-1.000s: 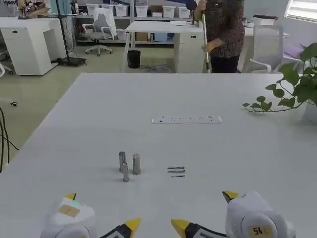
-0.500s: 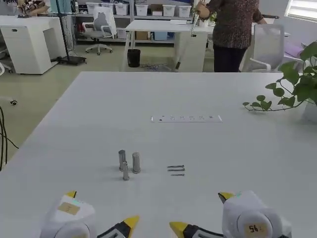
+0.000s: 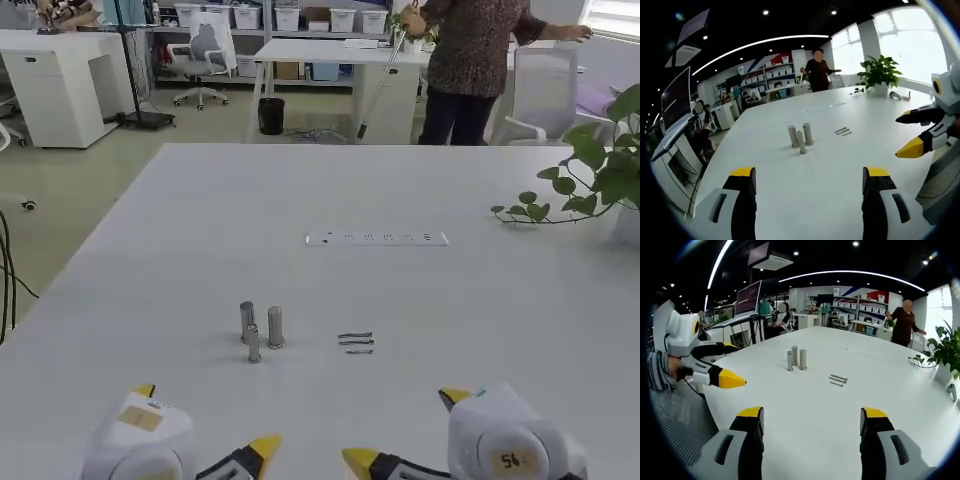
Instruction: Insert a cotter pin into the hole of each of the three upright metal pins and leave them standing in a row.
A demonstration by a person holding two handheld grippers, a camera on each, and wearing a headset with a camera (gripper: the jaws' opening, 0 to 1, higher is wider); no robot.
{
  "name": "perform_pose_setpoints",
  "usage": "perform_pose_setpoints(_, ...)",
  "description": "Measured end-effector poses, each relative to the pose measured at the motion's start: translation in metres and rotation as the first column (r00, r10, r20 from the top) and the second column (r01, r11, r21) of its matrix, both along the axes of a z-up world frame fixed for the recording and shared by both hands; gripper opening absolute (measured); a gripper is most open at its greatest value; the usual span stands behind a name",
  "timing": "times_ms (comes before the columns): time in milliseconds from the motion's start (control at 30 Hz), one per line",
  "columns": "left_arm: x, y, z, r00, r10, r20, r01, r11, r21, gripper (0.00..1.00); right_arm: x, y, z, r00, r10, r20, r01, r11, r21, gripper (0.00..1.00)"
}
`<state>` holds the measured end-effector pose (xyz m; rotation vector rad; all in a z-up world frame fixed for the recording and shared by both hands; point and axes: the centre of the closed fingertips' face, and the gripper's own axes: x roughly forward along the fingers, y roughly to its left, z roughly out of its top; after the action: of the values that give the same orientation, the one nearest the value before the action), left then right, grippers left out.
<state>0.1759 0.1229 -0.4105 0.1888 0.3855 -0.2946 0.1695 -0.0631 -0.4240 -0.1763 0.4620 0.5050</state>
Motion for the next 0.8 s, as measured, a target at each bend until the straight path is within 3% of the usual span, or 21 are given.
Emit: perform_pose_setpoints(800, -0.0005, -0.0008, -0.001, 1.0, -0.004, -0.005, 0.004, 1.0, 0.002, 0.85, -0.0009, 0.0005, -0.0006, 1.0, 0.003, -0.006, -0.003, 1.0, -0.002, 0.75)
